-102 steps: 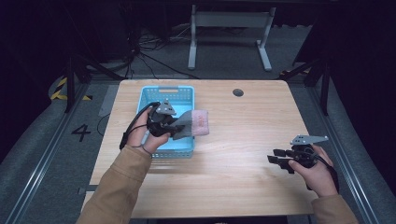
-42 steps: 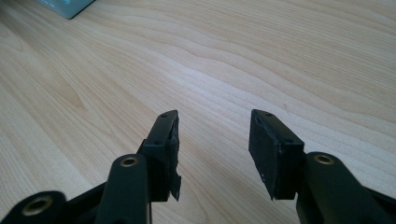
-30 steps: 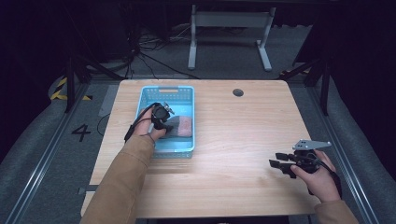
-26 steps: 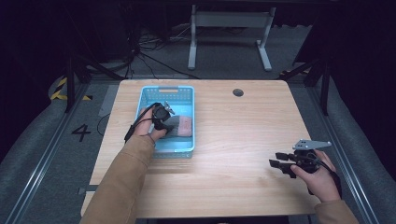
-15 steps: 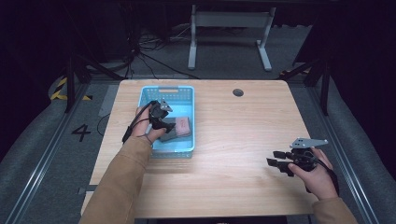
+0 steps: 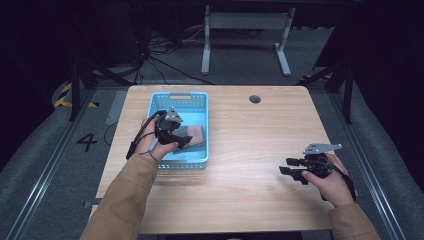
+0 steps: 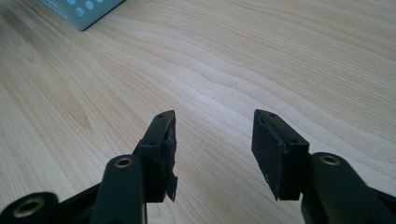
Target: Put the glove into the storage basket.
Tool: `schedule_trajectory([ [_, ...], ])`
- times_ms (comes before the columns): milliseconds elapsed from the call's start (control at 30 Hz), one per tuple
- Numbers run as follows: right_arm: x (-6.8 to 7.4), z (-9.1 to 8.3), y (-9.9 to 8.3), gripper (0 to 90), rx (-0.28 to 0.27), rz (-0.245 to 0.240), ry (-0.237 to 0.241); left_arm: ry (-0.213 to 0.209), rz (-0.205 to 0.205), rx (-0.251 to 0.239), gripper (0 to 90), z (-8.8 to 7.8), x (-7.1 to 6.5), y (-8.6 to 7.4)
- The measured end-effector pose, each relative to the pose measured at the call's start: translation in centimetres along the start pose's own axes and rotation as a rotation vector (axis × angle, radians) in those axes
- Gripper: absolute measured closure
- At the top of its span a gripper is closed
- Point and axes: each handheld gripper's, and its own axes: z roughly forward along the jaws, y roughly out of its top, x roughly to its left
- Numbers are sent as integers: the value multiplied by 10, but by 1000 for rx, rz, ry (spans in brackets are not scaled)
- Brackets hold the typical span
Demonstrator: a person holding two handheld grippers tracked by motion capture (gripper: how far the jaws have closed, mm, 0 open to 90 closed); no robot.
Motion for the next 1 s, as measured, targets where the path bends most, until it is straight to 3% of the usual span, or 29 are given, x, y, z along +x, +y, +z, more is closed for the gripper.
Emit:
schedule_trajectory([
  [200, -3, 6, 2, 506, 7, 2, 9, -34, 11, -32, 326, -19, -24, -2],
  [400, -7, 9, 2, 504, 16, 6, 11, -72, 23, -38, 320, -26, -47, -7],
  [767, -11, 9, -3, 504, 24, 22, 3, -170, 38, -23, 312, -18, -81, -29],
  [1000, -13, 11, -5, 502, 31, 26, 5, -211, 37, 32, 309, -2, -92, -48],
])
